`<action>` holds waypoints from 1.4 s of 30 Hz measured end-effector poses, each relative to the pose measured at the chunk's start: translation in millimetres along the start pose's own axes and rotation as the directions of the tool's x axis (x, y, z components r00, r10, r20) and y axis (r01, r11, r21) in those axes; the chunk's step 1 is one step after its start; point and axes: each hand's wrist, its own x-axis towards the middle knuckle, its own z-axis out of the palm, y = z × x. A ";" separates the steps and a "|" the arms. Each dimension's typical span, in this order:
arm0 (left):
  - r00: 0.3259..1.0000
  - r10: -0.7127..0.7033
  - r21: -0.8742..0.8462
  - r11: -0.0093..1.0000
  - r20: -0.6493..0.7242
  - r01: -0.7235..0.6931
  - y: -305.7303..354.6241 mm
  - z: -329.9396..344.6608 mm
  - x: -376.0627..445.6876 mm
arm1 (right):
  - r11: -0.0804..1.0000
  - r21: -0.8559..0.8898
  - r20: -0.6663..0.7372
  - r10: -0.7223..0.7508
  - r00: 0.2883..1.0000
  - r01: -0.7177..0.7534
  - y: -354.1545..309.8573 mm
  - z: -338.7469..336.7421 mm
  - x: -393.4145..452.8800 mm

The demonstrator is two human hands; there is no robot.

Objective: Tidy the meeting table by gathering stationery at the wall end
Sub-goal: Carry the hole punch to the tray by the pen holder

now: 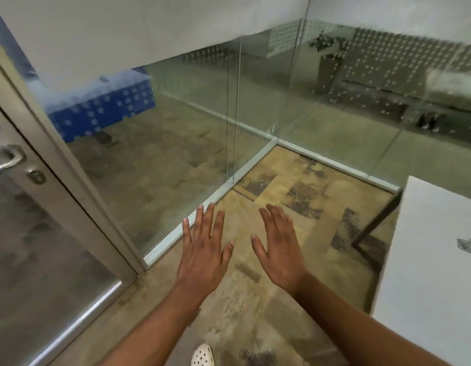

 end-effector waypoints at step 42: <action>0.312 0.943 -0.362 0.334 0.119 -0.870 474.6 291.4 497.2 | 0.364 0.168 -0.472 0.846 0.249 -0.916 486.5 -145.8 134.6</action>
